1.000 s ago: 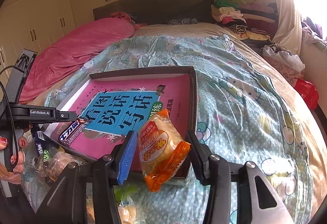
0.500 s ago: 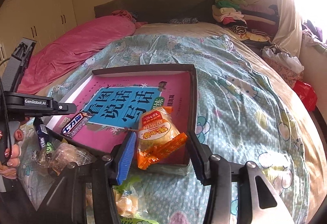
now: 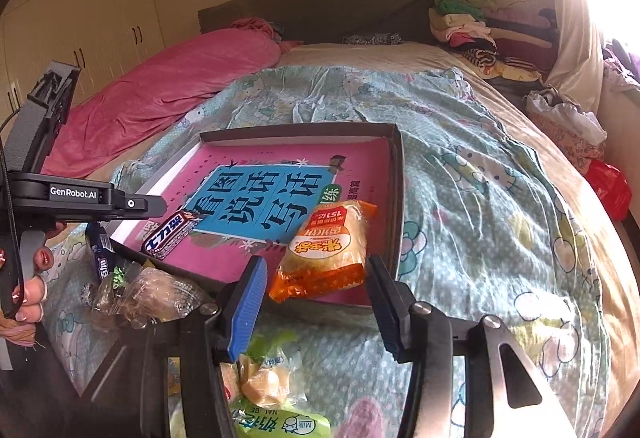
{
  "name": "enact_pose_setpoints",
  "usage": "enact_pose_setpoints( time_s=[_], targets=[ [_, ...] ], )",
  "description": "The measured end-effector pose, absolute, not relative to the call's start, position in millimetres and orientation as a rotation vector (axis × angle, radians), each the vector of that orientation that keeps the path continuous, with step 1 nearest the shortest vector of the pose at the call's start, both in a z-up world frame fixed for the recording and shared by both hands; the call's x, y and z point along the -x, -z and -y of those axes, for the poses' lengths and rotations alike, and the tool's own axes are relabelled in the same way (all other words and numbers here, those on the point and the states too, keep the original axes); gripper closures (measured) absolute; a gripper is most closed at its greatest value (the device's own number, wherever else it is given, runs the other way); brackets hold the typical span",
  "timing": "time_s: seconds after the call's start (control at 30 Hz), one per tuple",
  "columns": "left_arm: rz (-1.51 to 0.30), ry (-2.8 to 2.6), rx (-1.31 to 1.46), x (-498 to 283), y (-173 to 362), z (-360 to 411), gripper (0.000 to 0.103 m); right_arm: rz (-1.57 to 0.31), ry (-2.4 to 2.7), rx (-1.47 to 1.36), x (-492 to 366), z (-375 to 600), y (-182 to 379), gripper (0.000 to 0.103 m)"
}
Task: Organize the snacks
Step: 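Lower the chocolate bar onto the book while the right lowers the bread bag into the box, then open both grippers to release the snacks inside the pink box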
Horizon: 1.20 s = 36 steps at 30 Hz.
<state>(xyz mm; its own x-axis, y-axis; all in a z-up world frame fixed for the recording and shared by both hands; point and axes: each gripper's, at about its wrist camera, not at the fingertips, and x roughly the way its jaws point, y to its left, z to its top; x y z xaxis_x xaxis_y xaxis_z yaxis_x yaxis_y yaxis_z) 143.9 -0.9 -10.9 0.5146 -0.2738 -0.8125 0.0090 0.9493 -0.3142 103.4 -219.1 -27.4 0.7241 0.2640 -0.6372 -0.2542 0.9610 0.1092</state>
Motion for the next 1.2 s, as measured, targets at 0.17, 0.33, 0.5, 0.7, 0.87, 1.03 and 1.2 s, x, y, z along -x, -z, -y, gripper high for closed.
enact_pose_setpoints(
  time_s=[0.17,0.33,0.5,0.7,0.87,1.03,1.2],
  targets=[
    [-1.012,0.192,0.283,-137.8,5.3,3.2,0.063,-0.714,-0.289,-0.008,-109.3,213.6,32.3,0.051],
    [-0.998,0.206,0.277,-134.6,-0.9,5.2,0.056,-0.702,-0.236,0.013,-113.1,217.5,33.1,0.049],
    [-0.995,0.209,0.274,-133.0,-3.6,4.6,0.051,-0.678,-0.226,0.028,-110.3,217.3,29.3,0.043],
    [-1.0,0.21,0.283,-130.3,-1.9,1.3,0.049,-0.651,-0.244,-0.011,-106.5,224.7,22.2,0.037],
    [-0.999,0.213,0.285,-128.2,-2.6,1.8,0.048,-0.609,-0.26,-0.008,-103.2,222.2,15.4,0.028],
    [-0.989,0.22,0.279,-125.6,-6.8,2.4,0.048,-0.587,-0.245,-0.003,-99.6,224.2,10.5,0.028],
    [-0.98,0.225,0.273,-122.0,-11.1,1.2,0.048,-0.621,-0.297,-0.055,-95.3,229.8,10.0,0.028]
  ],
)
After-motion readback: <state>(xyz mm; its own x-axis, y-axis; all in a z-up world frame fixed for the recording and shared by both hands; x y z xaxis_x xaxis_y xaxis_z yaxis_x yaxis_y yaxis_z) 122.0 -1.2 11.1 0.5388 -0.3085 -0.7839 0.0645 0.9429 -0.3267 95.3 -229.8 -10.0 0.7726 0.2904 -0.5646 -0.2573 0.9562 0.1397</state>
